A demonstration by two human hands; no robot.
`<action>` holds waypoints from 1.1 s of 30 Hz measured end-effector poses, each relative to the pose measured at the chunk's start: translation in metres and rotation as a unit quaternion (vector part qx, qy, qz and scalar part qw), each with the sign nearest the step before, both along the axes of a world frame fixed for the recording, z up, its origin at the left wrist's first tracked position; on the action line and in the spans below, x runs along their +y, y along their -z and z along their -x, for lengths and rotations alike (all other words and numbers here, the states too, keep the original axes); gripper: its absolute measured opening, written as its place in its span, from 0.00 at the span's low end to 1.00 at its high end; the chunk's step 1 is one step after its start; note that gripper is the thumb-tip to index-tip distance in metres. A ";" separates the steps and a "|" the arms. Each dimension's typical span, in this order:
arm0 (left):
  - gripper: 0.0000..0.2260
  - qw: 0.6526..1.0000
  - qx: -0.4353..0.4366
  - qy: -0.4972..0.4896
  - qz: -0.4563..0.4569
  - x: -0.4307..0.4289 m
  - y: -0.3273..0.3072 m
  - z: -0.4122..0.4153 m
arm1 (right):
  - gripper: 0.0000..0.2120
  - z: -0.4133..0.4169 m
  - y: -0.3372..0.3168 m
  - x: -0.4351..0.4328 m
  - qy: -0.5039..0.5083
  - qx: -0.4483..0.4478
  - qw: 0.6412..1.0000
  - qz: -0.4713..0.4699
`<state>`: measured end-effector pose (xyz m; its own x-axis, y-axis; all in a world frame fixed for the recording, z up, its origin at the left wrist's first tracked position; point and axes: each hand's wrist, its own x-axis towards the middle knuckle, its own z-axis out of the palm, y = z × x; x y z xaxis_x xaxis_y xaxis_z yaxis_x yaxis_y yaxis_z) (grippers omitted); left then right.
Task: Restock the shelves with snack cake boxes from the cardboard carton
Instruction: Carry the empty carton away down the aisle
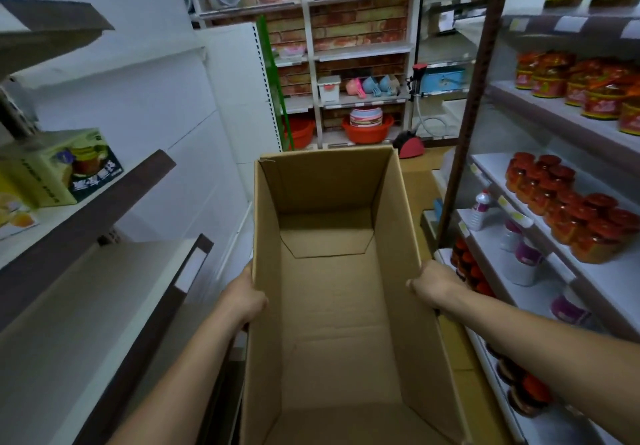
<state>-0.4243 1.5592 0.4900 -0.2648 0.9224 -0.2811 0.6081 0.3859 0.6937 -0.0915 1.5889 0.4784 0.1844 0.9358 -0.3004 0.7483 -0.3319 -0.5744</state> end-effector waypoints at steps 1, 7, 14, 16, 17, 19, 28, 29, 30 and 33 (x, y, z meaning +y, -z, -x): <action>0.33 1.000 -0.004 -0.003 -0.001 0.015 -0.001 -0.003 | 0.11 -0.003 -0.001 0.016 -0.002 0.007 1.000 0.000; 0.33 1.000 -0.015 -0.026 -0.006 0.093 -0.004 -0.014 | 0.13 -0.014 -0.012 0.107 -0.026 -0.005 1.000 -0.001; 0.34 0.998 -0.029 -0.047 -0.008 0.164 -0.005 -0.015 | 0.15 -0.009 -0.011 0.188 -0.040 -0.009 0.999 0.002; 0.34 0.999 -0.020 -0.050 -0.007 0.182 -0.006 -0.012 | 0.16 -0.004 -0.009 0.209 -0.039 0.000 0.999 0.000; 0.34 0.998 -0.021 -0.051 -0.006 0.191 -0.007 -0.010 | 0.16 -0.001 -0.008 0.218 -0.040 0.004 0.999 0.002; 0.34 0.998 -0.021 -0.059 0.003 0.209 -0.004 -0.003 | 0.16 0.007 -0.006 0.238 -0.042 0.007 0.999 0.008; 0.31 0.997 -0.026 -0.072 0.023 0.324 0.021 0.049 | 0.15 0.060 0.009 0.347 -0.042 0.011 0.999 0.028; 0.31 0.996 -0.027 -0.076 0.025 0.336 0.023 0.055 | 0.14 0.067 0.009 0.360 -0.042 0.006 0.999 0.030; 0.31 0.996 -0.027 -0.080 0.026 0.349 0.025 0.062 | 0.14 0.074 0.010 0.373 -0.042 0.001 0.999 0.031; 0.29 0.996 -0.022 -0.080 0.030 0.383 0.026 0.080 | 0.14 0.093 0.011 0.406 -0.039 -0.009 0.999 0.032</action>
